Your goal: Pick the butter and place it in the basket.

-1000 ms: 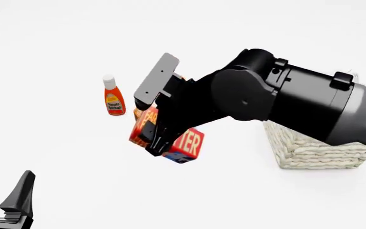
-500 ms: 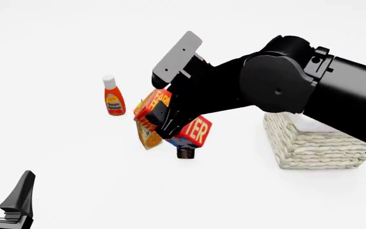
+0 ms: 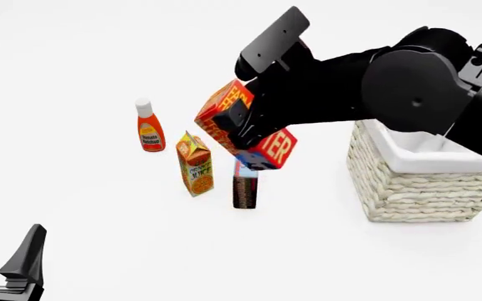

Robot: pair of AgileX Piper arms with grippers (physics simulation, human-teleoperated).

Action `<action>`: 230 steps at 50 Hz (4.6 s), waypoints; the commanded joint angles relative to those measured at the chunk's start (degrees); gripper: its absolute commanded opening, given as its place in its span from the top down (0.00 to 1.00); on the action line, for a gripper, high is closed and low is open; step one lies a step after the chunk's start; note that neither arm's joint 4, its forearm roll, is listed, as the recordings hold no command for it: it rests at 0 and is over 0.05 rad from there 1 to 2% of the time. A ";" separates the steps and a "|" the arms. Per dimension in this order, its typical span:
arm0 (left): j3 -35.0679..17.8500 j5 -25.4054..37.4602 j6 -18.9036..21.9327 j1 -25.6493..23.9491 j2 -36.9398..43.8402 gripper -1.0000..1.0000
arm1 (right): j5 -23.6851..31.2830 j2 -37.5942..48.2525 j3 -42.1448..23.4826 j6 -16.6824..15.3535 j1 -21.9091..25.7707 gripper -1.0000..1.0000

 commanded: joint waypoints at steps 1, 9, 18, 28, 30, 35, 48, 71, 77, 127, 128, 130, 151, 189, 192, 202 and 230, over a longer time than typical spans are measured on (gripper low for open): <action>0.00 0.00 0.00 0.00 0.00 0.00 | -2.82 -2.38 -0.20 1.39 -3.09 1.00; 0.00 0.00 0.00 0.00 0.00 0.00 | -4.30 -2.44 1.08 2.30 -4.14 1.00; 0.00 0.00 0.00 0.00 0.00 0.00 | -5.82 -3.42 1.65 2.36 -6.09 1.00; 0.00 0.00 0.00 0.00 0.00 0.00 | -7.96 -4.13 2.93 2.92 -8.35 1.00; 0.00 0.00 0.00 0.00 0.00 0.00 | -8.53 -4.51 3.17 3.12 -8.92 1.00; 0.00 0.00 0.00 0.00 0.00 0.00 | -9.13 -4.88 3.32 3.19 -9.82 1.00; 0.00 0.00 0.00 0.00 0.00 0.00 | -11.63 -5.68 2.99 5.45 -13.52 1.00; 0.00 0.00 0.00 0.00 0.00 0.00 | -14.57 -5.50 2.61 9.67 -19.34 1.00; 0.00 0.00 0.00 0.00 0.00 0.00 | -15.06 -5.58 2.47 10.02 -20.73 1.00; 0.00 0.00 0.00 0.00 0.00 0.00 | -23.37 -11.69 8.17 15.22 -31.60 1.00; 0.00 0.00 0.00 0.00 0.00 0.00 | -23.38 -11.70 8.19 15.22 -31.60 1.00; 0.00 0.00 0.00 0.00 0.00 0.00 | -24.12 -12.15 8.89 15.31 -32.13 1.00; 0.00 0.00 0.00 0.00 0.00 0.00 | -34.86 -18.33 19.15 15.34 -38.13 1.00; 0.00 0.00 0.00 0.00 0.00 0.00 | -45.56 -15.29 25.57 15.43 -42.41 1.00; 0.00 0.00 0.00 0.00 0.00 0.00 | -46.46 -14.58 25.81 15.60 -42.84 1.00; 0.00 0.00 0.00 0.00 0.00 0.00 | -47.97 -13.97 26.25 16.37 -44.26 1.00; 0.00 0.00 0.00 0.00 0.00 0.00 | -52.01 -11.37 27.06 17.22 -47.03 1.00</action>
